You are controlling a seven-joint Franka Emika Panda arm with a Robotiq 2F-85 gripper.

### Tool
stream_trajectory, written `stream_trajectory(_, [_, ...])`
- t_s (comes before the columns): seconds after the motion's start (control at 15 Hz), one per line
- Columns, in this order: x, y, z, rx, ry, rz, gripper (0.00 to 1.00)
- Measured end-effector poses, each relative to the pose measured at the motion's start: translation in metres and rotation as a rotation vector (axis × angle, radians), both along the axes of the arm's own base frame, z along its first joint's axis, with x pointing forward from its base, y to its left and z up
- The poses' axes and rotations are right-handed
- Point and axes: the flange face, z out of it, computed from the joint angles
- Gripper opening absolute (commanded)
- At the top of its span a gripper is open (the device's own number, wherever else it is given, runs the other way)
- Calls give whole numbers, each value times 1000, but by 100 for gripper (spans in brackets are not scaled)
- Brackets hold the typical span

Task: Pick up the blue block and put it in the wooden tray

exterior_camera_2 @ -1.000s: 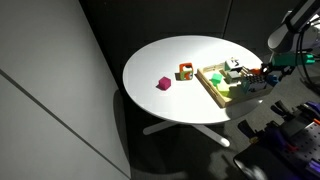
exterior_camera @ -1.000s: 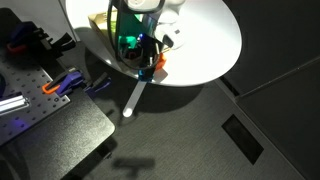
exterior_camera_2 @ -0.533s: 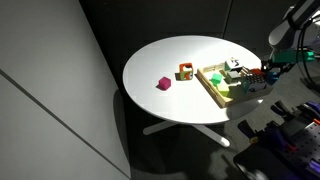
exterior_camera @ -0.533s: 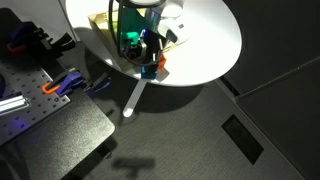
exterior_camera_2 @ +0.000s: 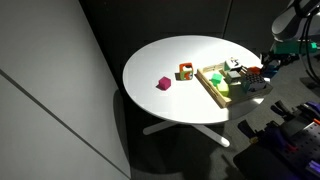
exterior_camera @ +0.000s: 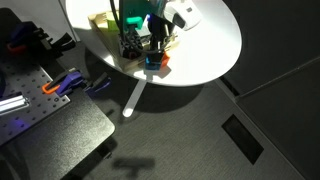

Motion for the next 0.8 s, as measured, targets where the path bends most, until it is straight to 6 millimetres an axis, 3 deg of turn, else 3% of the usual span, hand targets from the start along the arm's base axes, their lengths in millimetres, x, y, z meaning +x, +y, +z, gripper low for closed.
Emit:
stream_trajectory(0.4, [21, 26, 33, 14, -67, 53, 31])
stream_trajectory(0.8, [48, 77, 45, 25, -116, 143, 31])
